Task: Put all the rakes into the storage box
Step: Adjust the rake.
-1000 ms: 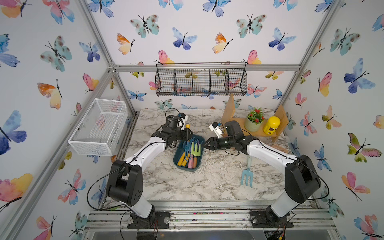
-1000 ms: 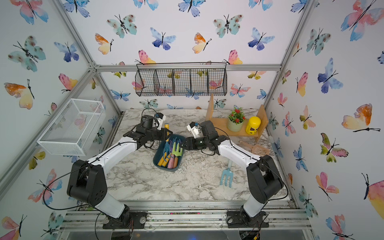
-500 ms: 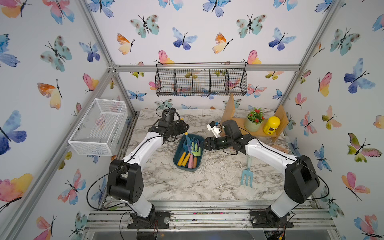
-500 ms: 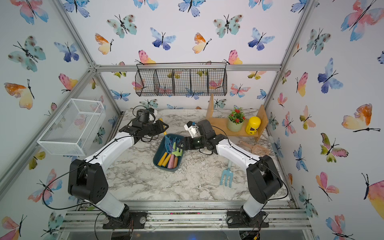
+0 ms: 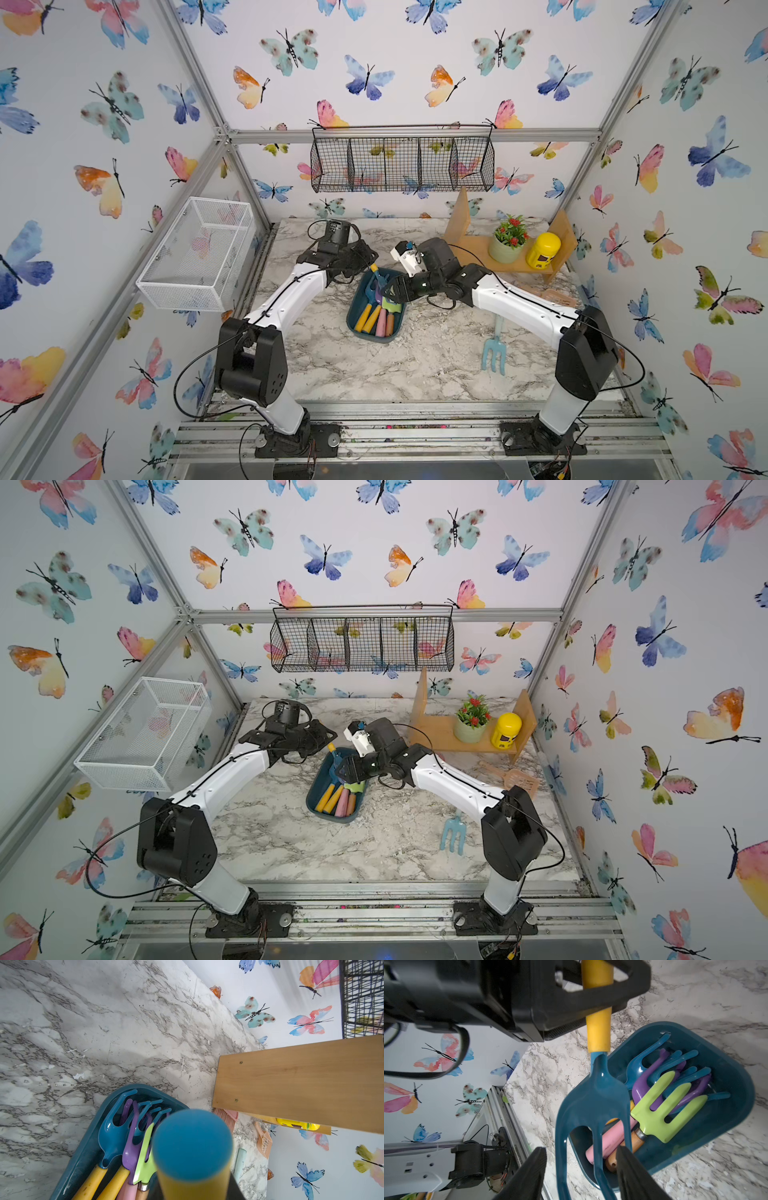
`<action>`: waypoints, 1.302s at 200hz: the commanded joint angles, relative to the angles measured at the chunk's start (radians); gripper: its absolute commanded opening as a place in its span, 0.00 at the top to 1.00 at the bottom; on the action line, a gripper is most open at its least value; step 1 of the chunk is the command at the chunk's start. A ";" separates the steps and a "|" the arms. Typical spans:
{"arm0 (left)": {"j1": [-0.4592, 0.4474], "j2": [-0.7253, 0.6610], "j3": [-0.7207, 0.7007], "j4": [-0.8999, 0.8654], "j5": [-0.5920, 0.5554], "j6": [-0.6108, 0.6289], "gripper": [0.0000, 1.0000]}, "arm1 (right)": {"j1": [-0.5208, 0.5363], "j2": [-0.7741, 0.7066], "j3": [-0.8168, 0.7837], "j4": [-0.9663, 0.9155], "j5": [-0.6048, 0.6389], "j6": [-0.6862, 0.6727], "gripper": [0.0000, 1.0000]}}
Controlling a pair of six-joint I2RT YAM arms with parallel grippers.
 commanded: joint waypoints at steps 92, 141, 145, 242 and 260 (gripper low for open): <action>-0.047 0.013 0.010 -0.008 0.001 -0.049 1.00 | 0.082 0.057 0.085 -0.138 0.362 -0.102 0.55; -0.079 0.033 0.005 -0.009 0.000 -0.047 0.90 | 0.083 0.053 0.081 -0.138 0.435 -0.107 0.85; -0.082 0.032 0.004 -0.008 0.001 -0.048 0.87 | 0.084 0.053 0.078 -0.139 0.442 -0.108 0.86; -0.068 0.027 0.043 -0.058 -0.059 0.078 0.49 | 0.082 0.051 0.086 -0.153 0.410 -0.163 0.88; -0.047 0.014 0.030 -0.050 -0.049 0.097 0.49 | 0.081 0.038 0.089 -0.156 0.348 -0.198 0.90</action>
